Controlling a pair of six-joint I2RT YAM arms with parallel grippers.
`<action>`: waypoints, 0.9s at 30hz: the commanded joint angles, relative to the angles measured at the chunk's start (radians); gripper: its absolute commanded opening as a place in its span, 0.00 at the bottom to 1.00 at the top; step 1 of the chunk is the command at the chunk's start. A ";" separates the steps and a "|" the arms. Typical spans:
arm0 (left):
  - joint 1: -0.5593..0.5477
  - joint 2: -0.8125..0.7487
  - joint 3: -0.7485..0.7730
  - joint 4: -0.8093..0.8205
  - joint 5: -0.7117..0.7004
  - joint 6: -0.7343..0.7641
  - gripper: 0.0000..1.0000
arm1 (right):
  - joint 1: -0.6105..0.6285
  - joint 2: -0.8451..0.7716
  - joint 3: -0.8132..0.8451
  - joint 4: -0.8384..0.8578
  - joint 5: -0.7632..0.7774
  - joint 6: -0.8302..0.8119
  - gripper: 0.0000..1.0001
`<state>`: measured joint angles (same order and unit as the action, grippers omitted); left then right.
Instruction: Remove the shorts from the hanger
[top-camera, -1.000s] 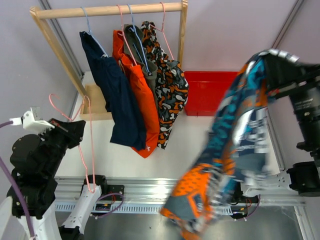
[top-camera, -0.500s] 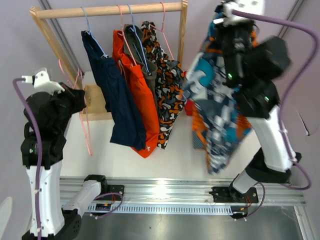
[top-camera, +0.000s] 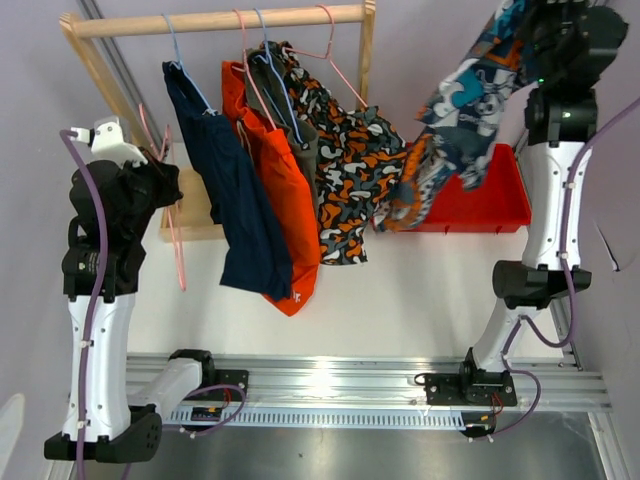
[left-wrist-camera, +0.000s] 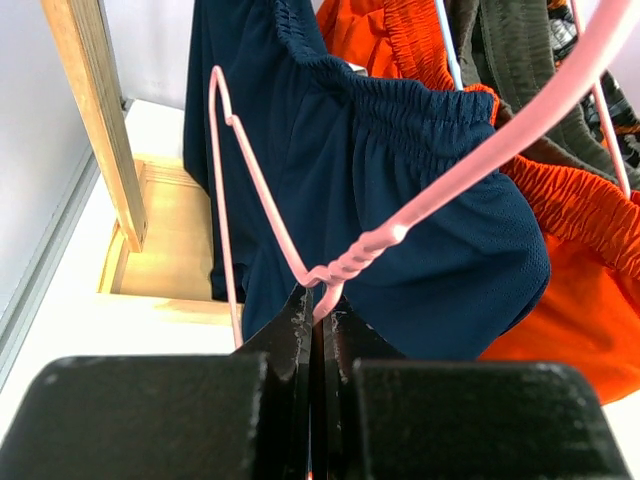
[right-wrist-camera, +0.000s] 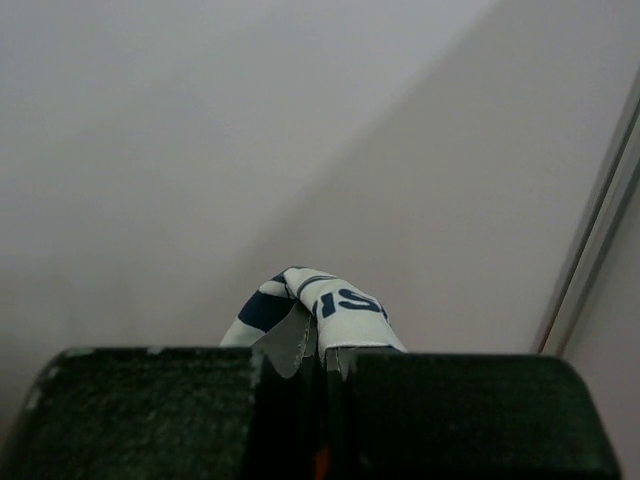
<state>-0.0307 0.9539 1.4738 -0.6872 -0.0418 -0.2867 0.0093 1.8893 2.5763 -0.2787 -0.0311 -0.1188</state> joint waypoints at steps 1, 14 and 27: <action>-0.005 -0.024 -0.009 0.080 -0.007 0.027 0.00 | -0.046 0.002 -0.005 0.122 -0.237 0.197 0.00; -0.003 0.012 0.043 0.068 -0.176 0.129 0.00 | -0.088 -0.038 -0.708 0.431 -0.449 0.379 0.00; 0.023 0.169 0.207 0.161 -0.086 0.213 0.00 | 0.098 -0.335 -1.284 0.466 -0.466 0.508 0.99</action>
<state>-0.0216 1.0668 1.5948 -0.6292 -0.1886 -0.1287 0.0311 1.7184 1.3914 0.1123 -0.4988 0.3950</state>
